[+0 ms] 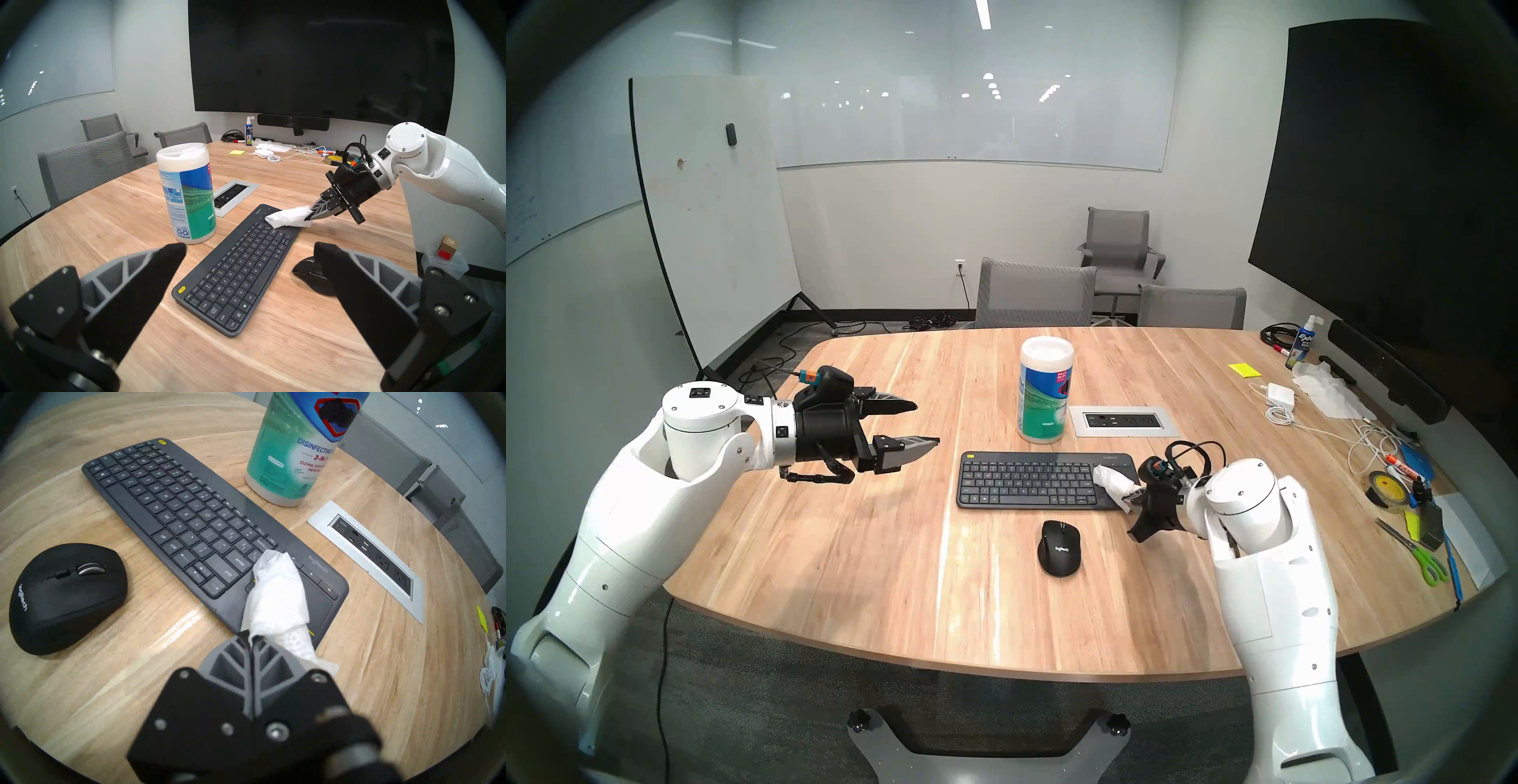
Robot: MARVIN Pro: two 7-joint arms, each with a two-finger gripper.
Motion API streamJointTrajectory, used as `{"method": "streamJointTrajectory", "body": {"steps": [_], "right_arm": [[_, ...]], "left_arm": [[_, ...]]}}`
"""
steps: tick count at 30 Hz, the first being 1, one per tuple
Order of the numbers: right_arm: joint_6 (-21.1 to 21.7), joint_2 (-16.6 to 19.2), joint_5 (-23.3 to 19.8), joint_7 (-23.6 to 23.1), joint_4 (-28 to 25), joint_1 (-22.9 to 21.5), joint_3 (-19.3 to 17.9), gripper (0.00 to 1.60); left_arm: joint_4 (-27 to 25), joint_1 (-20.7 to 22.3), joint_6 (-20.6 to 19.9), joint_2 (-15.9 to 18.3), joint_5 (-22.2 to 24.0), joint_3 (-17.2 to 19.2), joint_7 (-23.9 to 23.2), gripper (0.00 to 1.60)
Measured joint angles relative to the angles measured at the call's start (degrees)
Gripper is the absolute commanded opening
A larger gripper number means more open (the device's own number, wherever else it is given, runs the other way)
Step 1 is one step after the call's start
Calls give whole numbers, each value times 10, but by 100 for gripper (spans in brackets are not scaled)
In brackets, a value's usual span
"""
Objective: Wipe the keyboards and mice with a disinfecting wipe, then set the wipe down
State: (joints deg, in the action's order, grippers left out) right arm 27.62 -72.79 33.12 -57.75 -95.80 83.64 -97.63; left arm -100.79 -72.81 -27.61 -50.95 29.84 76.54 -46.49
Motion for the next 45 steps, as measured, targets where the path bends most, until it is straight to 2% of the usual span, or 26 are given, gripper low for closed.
{"method": "streamJointTrajectory", "body": {"steps": [10, 21, 45], "right_arm": [[-25, -7, -9, -9, -20, 15, 3, 0], [-40, -20, -11, -11, -34, 16, 25, 0], [-29, -45, 4, 10, -58, 27, 67, 0]], "left_arm": [[0, 0, 0, 0, 0, 0, 0, 160], [0, 0, 0, 0, 0, 0, 0, 160], [0, 0, 0, 0, 0, 0, 0, 160]]}}
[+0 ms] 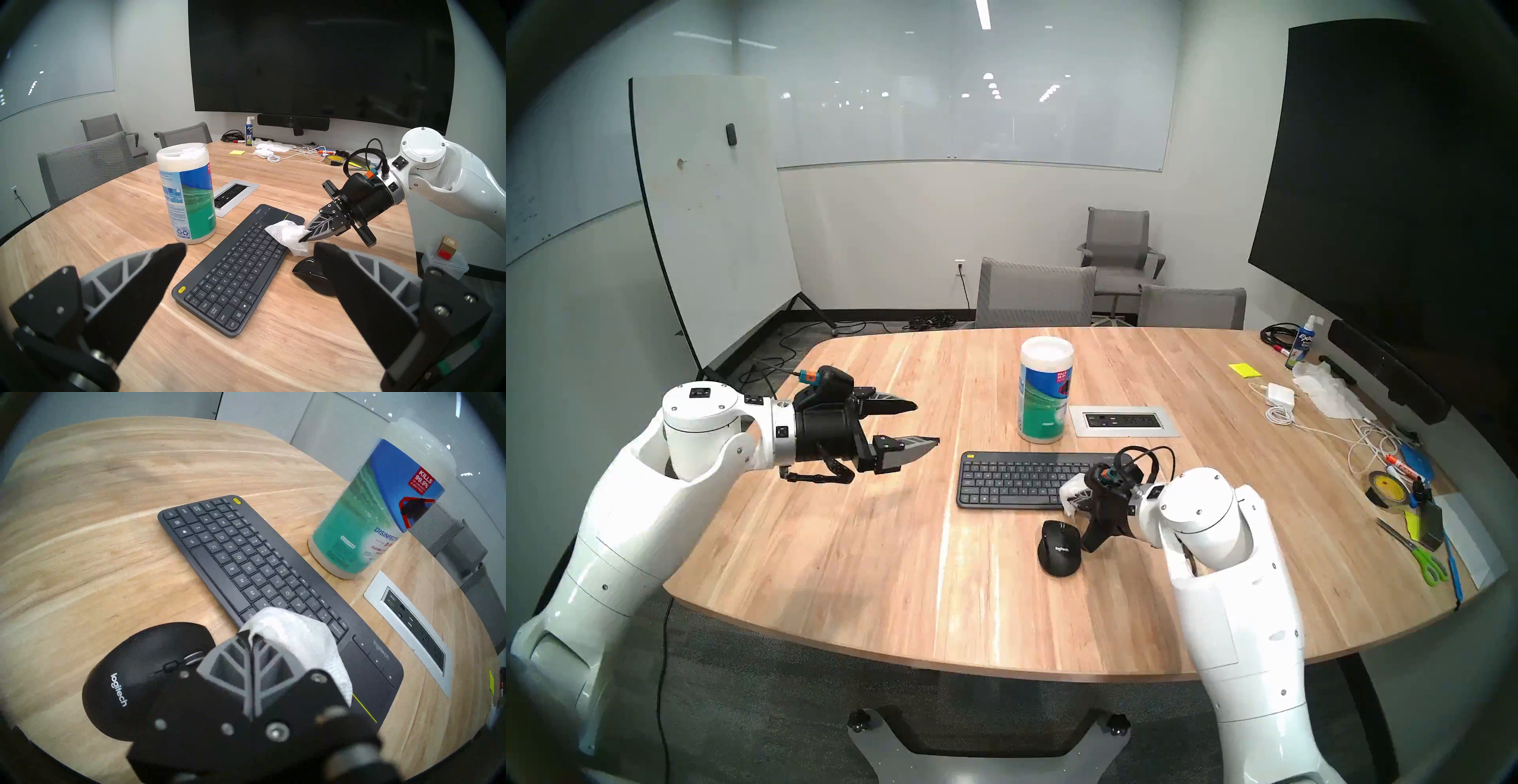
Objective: Wipe the keyboards and mice with a disinfecting wipe, then set the wipe down
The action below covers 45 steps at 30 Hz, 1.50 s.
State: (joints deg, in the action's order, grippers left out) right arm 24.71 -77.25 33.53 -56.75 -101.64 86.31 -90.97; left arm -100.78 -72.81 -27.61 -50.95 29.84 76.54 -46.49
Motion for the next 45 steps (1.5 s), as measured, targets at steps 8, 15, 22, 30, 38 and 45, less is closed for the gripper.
{"method": "streamJointTrajectory", "body": {"steps": [8, 15, 22, 30, 38, 45], "right_arm": [[9, -5, -1, 1, -15, 12, 5, 0], [12, -6, -2, 1, -18, 14, 9, 0], [11, -8, -2, 4, -18, 14, 13, 0], [11, -9, -2, 6, -19, 15, 14, 0], [11, -10, -3, 7, -23, 16, 15, 0], [11, -12, -3, 10, -26, 19, 17, 0]], "left_arm": [[0, 0, 0, 0, 0, 0, 0, 160], [-3, -1, 0, 9, 3, 7, -11, 160], [-30, -18, -6, 42, 16, 41, -39, 160], [-70, -64, -26, 76, 36, 104, -52, 160], [-83, -116, -31, 90, 43, 159, -53, 160], [-77, -143, -20, 92, 43, 179, -51, 160]]}}
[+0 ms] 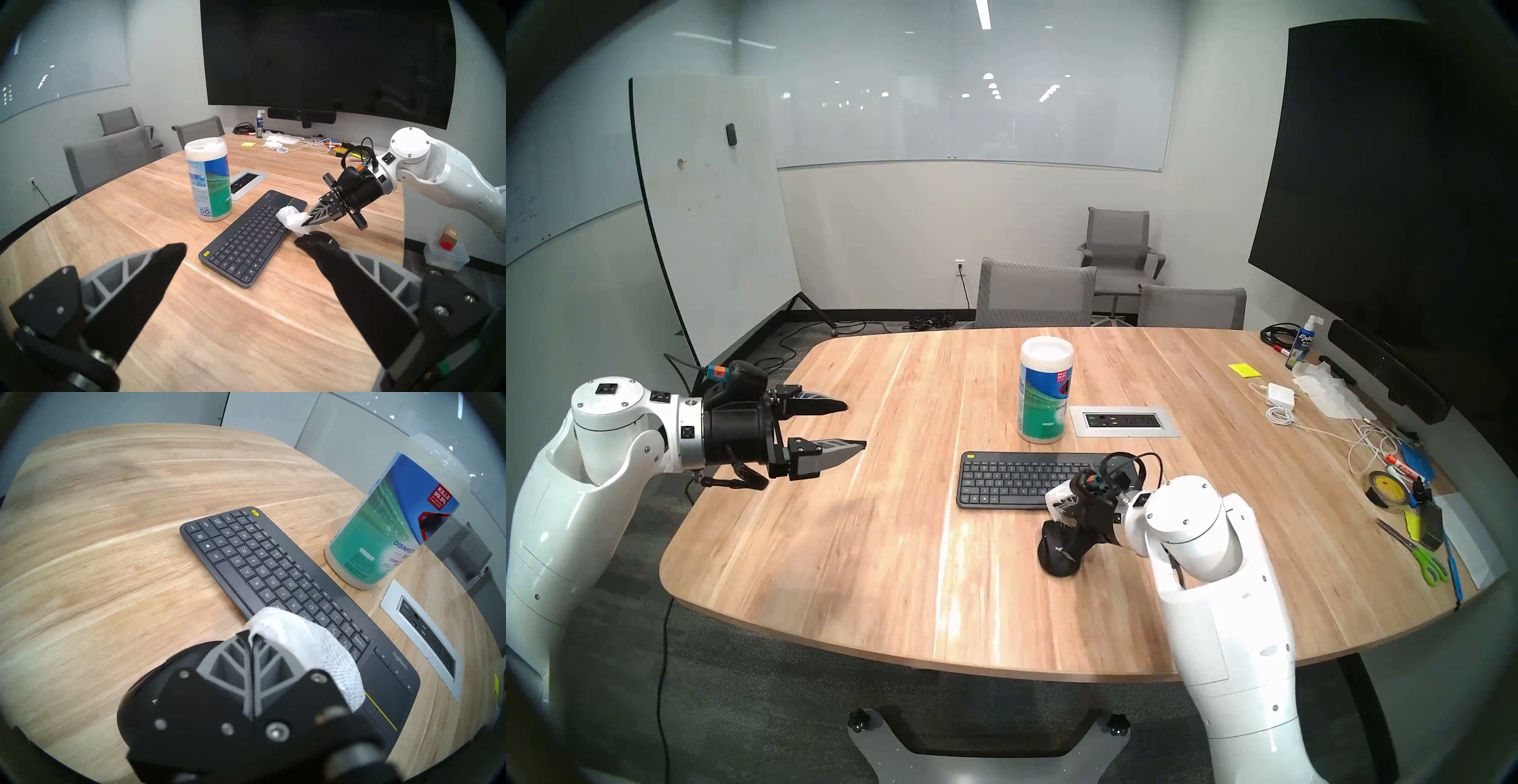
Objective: Wipe the keyboards and mice with a disinfecting wipe, then set the wipe down
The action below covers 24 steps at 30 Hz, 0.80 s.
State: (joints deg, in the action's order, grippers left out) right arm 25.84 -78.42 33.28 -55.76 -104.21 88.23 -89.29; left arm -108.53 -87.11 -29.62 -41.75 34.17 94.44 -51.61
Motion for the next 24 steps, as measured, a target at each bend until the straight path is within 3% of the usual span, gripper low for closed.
{"method": "streamJointTrajectory", "body": {"steps": [24], "right_arm": [[-17, -19, 24, 46, -3, 13, 36, 0]], "left_arm": [[0, -17, 9, 0, 0, 9, 2, 160]]}}
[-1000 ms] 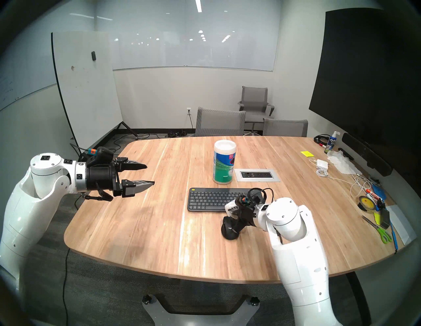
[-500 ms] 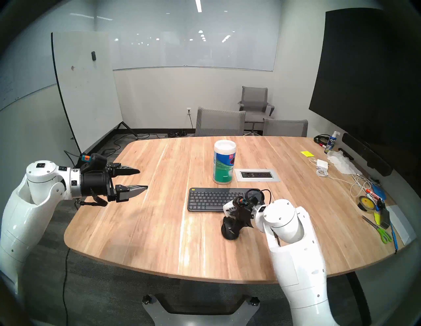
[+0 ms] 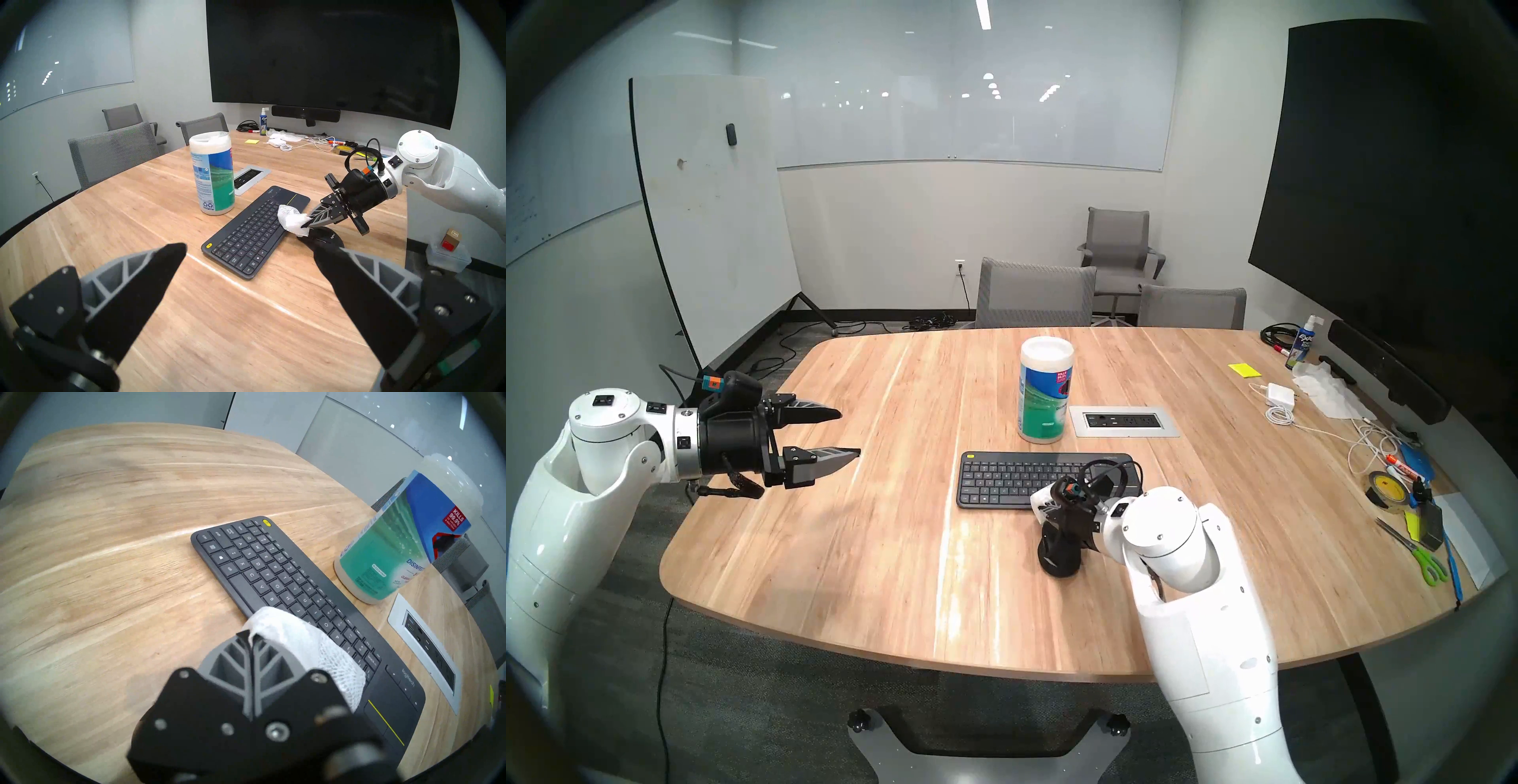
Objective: Wipe the keyboards and mice with a disinfecting wipe, then set the wipe down
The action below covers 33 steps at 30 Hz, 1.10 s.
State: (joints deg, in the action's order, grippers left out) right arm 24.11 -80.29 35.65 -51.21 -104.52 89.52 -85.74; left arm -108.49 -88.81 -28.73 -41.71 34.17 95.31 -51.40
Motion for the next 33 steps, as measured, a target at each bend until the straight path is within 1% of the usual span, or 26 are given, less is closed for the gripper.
{"method": "streamJointTrajectory", "body": {"steps": [7, 15, 25, 33], "right_arm": [[2, -15, 20, 24, 27, -10, 20, 0], [18, -35, 39, 47, 66, -34, 37, 0], [28, -49, 53, 64, 72, -55, 47, 0], [28, -58, 66, 75, 75, -62, 66, 0]], "left_arm": [[0, 0, 0, 0, 0, 0, 0, 160], [0, 0, 1, 0, 0, 0, 0, 160], [0, 0, 1, 1, 0, 0, 1, 160], [0, 0, 1, 1, 0, 0, 1, 160]]}}
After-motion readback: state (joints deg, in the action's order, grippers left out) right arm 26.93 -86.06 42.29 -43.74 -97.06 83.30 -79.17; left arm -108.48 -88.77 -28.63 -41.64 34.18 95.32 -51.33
